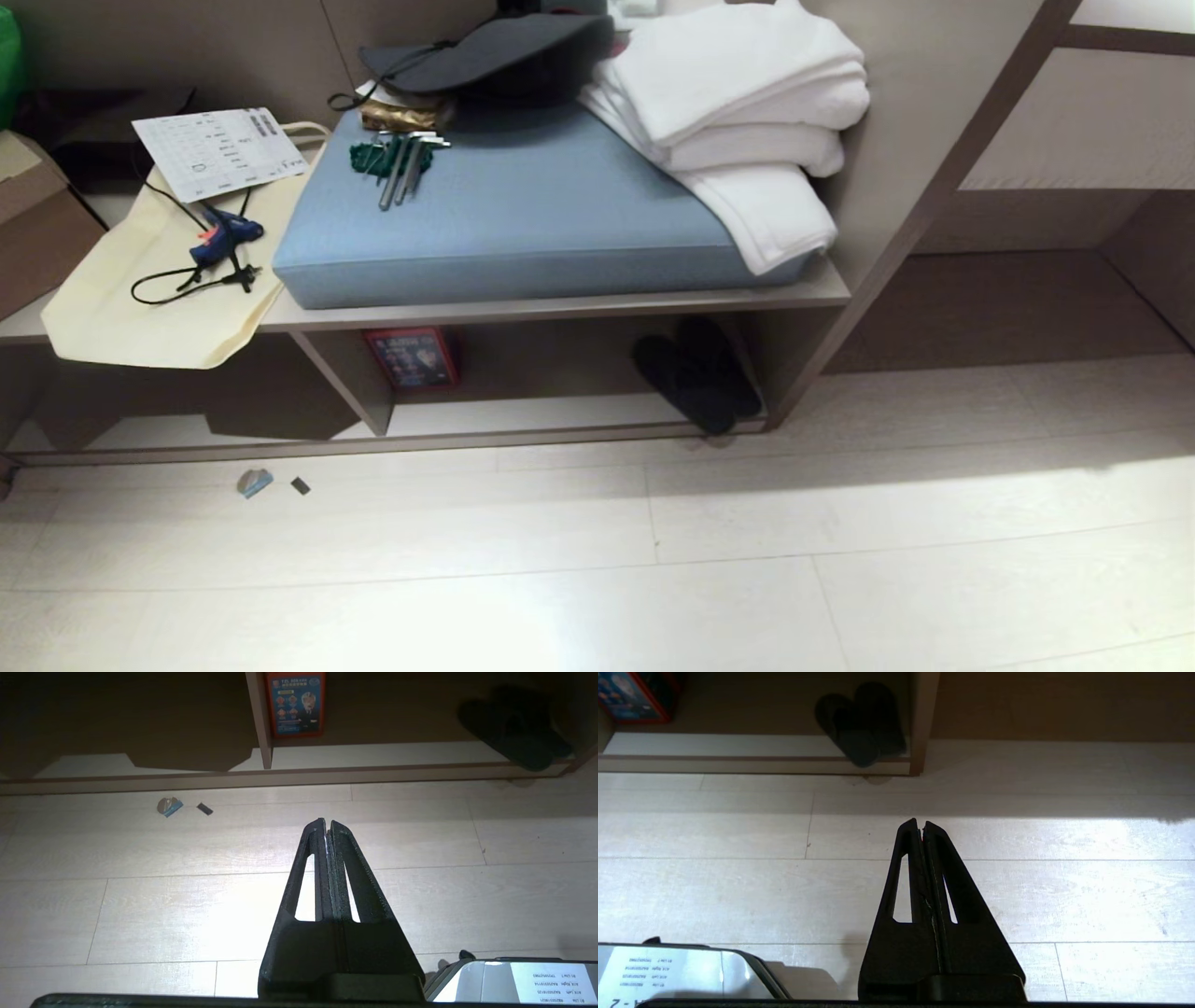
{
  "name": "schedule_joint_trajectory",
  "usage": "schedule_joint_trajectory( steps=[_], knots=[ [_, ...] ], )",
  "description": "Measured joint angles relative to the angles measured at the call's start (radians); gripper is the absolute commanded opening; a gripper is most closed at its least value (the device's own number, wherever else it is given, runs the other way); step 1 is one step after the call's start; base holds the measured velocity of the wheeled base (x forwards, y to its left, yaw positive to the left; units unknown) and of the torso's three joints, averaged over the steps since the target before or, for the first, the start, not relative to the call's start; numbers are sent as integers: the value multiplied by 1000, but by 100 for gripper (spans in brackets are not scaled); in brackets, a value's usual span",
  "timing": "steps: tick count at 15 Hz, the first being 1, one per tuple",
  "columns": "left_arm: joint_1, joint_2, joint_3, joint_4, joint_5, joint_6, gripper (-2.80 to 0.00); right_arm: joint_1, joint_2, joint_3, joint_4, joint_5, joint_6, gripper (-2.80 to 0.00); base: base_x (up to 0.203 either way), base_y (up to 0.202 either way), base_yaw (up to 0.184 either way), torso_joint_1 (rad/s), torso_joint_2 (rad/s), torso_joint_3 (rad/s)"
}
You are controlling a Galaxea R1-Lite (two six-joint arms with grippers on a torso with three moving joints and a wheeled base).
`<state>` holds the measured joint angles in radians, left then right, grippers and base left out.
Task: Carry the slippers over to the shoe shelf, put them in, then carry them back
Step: Pick up the slippers in the shoe cabinet
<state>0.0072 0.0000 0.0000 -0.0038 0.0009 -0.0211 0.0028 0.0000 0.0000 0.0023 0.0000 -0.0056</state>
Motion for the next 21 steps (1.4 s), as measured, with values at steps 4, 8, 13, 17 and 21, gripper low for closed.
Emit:
schedule_joint_trajectory(
  steps=[4,8,13,17,21],
  knots=[
    [0,0,0,0,1,0,-280,0,0,0,1,-2,-2,-280,0,0,0,5,2,-197],
    [0,0,0,-1,0,0,-280,0,0,0,1,0,-12,-280,0,0,0,4,4,-201],
    [0,0,0,-1,-1,0,-280,0,0,0,-1,0,-17,-280,0,0,0,2,4,-196],
    [0,0,0,0,-1,0,-280,0,0,0,-1,2,-16,-280,0,0,0,2,6,-194],
    [0,0,0,-1,-1,0,-280,0,0,0,-1,0,-18,-280,0,0,0,-4,6,-197]
  ],
)
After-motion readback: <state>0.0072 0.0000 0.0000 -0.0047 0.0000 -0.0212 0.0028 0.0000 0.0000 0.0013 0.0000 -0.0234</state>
